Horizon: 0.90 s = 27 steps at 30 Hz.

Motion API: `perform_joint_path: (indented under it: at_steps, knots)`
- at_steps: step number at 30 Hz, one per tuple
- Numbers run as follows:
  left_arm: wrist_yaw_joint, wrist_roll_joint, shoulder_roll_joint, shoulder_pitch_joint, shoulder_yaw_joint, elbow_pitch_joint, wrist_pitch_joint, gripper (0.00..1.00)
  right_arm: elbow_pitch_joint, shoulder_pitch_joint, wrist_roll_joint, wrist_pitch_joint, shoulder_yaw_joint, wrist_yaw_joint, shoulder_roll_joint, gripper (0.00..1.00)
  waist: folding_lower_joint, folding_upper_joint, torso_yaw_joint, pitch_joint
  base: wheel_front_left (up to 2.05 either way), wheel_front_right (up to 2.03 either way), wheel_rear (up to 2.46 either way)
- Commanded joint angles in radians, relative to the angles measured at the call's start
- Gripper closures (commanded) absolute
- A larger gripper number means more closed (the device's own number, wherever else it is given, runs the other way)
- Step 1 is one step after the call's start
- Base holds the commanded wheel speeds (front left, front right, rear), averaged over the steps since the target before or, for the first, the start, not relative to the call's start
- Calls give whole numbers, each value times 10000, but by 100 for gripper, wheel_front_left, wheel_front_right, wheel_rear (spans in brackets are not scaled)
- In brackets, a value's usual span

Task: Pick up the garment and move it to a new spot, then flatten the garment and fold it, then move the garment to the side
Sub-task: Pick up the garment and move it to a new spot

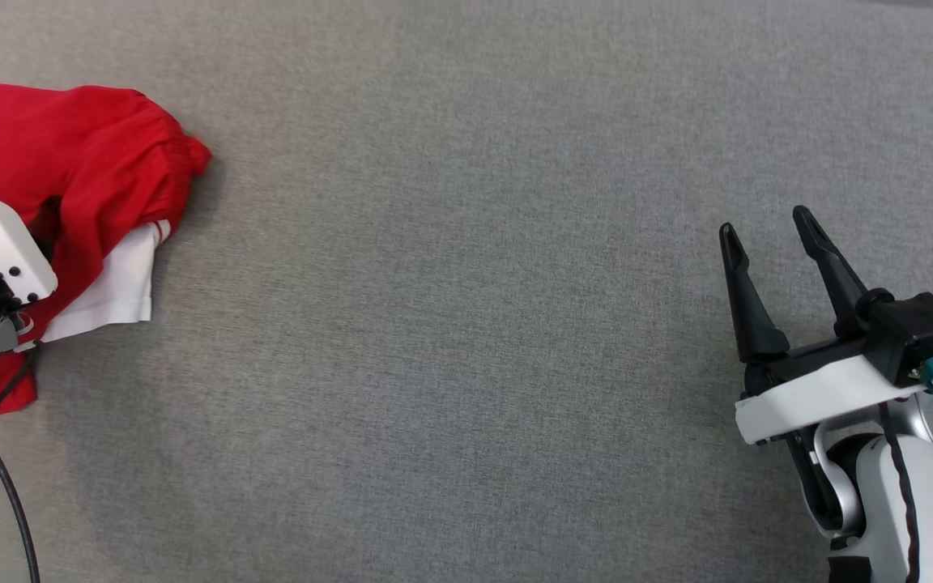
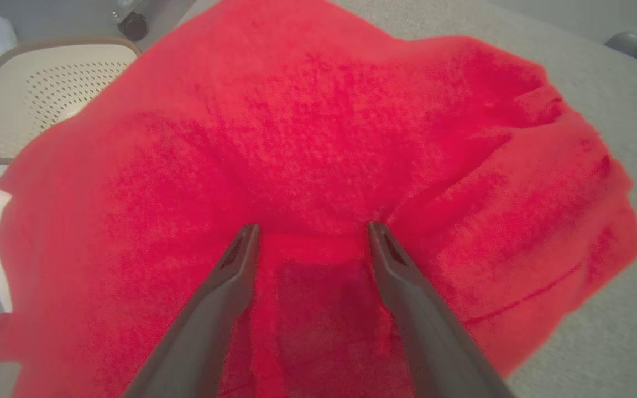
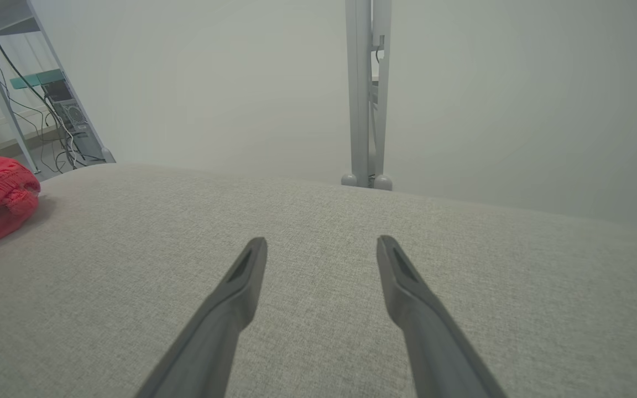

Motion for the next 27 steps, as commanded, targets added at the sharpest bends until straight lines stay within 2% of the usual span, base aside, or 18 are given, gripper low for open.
perform_joint_path:
  at_steps: [1,5,6,7,8,18,27]
  knots:
    - [-63,-80,-2,-231,24,114,11,0,-21,-153,-99,30,3,22,-71,0,0,0,-161,276,0,0,0]
    - [-198,-300,-115,-518,-1,906,90,0,-89,-290,-101,56,27,22,-104,0,0,0,-203,539,0,0,0]
    - [-254,-350,-139,-578,-16,1052,109,17,-103,-337,-109,60,28,22,-105,0,0,0,-211,578,0,0,0]
    - [-270,-350,-102,-673,-27,1112,-103,69,-104,-364,-123,54,27,22,-108,0,0,0,-214,602,0,0,0]
    - [-261,-281,-26,-759,-58,1188,-303,100,-101,-376,-132,49,28,22,-105,0,0,0,-220,616,0,0,0]
    - [141,299,295,-1526,-272,1460,-3237,100,104,-126,-112,-140,-281,22,-65,0,0,0,34,30,0,0,0]
    - [619,835,402,-1918,-540,464,-5750,100,221,373,104,-293,-453,22,-35,0,0,0,283,-1244,0,0,0]
